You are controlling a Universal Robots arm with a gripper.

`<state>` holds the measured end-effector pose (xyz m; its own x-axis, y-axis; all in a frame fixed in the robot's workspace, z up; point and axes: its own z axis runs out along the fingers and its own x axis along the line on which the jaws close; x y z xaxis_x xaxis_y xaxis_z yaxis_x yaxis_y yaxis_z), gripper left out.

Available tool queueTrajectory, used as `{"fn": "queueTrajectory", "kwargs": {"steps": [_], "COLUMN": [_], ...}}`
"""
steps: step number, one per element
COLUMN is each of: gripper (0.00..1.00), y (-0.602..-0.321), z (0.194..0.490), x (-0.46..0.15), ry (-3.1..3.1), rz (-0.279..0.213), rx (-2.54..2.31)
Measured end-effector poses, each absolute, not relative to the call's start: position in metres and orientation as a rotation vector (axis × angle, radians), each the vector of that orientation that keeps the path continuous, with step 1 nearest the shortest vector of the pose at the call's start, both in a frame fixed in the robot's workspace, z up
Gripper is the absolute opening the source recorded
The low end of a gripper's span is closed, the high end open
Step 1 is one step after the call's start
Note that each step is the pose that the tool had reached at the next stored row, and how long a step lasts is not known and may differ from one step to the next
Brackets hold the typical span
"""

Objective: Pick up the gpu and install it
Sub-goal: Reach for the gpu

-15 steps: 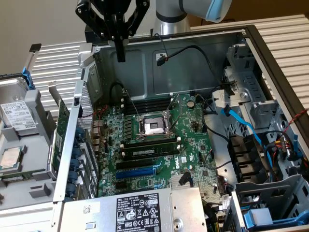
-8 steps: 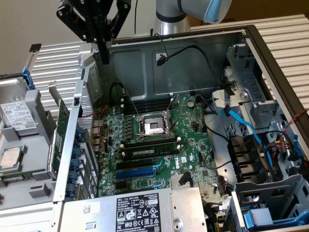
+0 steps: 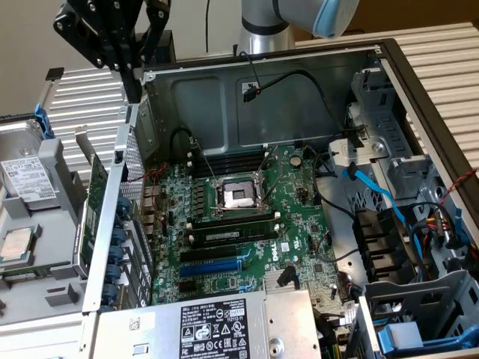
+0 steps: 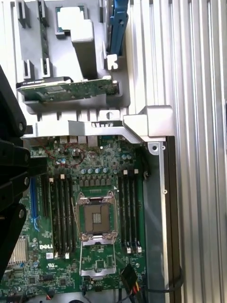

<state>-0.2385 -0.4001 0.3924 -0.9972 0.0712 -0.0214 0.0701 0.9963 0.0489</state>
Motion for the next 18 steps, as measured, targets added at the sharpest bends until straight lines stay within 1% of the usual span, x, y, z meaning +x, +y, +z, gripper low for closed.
{"fn": "queueTrajectory", "kwargs": {"steps": [18], "gripper": [0.11], "y": [-0.405], "z": [0.391], "x": [-0.320], "ry": [3.115], "rz": [0.075], "rx": [0.110]}}
